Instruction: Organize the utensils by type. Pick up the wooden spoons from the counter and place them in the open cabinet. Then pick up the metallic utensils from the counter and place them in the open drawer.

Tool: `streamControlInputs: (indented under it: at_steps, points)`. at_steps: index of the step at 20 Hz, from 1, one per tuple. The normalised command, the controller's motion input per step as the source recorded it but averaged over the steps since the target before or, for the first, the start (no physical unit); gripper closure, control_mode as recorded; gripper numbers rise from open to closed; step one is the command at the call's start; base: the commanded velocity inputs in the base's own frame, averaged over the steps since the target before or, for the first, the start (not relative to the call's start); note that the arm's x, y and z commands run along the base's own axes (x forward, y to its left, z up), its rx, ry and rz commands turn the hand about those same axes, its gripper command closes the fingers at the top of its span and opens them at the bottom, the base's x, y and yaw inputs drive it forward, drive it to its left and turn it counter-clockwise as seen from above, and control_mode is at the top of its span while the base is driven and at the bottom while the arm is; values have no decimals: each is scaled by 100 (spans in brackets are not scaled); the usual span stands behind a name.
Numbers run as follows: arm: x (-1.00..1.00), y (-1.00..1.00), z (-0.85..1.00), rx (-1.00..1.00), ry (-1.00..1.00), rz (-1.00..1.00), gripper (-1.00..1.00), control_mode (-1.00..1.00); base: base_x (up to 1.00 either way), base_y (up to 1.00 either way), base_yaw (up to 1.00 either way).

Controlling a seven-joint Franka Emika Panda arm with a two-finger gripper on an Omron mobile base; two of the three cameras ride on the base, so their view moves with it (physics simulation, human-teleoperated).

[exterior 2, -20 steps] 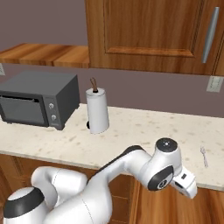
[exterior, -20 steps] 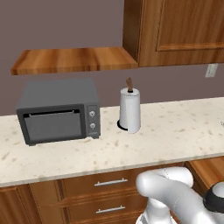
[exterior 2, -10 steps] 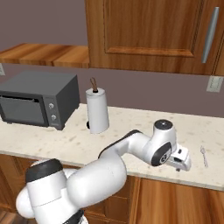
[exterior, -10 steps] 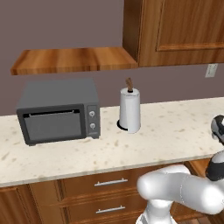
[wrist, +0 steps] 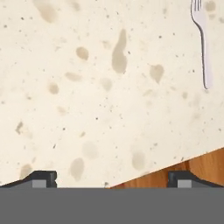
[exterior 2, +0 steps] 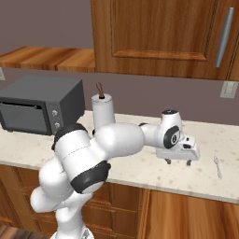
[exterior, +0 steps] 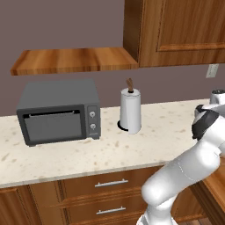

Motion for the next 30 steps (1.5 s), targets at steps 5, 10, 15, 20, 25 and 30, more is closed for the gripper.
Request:
streamControlInputs:
  at_steps: [5,10,15,20,25,30]
  points:
    - [44,-46,0,0,16,6,-100,-100,0,0,0]
    - [31,-57,-5,9,5,11,-100,-100,0,0,0]
    - [27,-50,0,12,0,10,-100,-100,0,0,0]
    - [21,-45,0,13,0,2,-100,-100,0,0,0]
    - [17,-42,0,9,0,0,-100,-100,0,0,0]
    - [25,-41,0,1,0,0,-100,-100,0,0,0]
